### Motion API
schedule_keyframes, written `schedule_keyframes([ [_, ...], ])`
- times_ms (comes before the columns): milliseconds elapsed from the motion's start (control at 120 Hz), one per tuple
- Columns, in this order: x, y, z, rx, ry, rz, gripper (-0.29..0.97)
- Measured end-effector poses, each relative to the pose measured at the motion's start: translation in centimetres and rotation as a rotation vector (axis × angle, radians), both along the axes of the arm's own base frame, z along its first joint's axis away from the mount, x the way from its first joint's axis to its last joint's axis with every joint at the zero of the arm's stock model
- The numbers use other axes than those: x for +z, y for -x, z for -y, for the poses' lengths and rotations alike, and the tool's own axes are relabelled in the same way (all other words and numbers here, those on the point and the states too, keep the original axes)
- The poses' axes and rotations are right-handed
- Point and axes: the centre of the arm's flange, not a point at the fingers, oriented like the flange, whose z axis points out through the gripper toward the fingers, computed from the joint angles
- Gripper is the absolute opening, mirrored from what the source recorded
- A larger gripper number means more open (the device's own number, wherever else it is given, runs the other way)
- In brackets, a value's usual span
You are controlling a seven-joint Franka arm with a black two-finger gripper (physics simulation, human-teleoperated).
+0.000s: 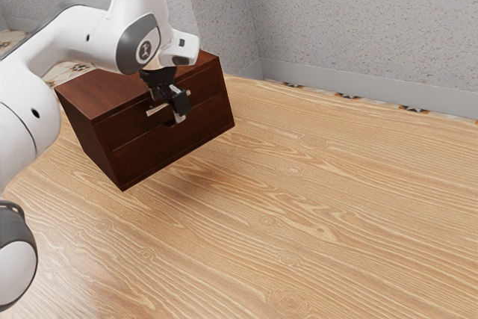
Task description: Pull the drawer handle with one arm to open the drawer
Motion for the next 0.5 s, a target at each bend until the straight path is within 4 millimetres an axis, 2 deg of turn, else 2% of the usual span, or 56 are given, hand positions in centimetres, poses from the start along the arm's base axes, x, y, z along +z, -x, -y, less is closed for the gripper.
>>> schedule_keyframes([
  [192, -0.7, -0.2, -1.8, 0.016, -0.005, 0.014, 0.68],
  [500, -1.7, -0.9, -1.7, 0.004, -0.004, 0.017, 0.68],
])
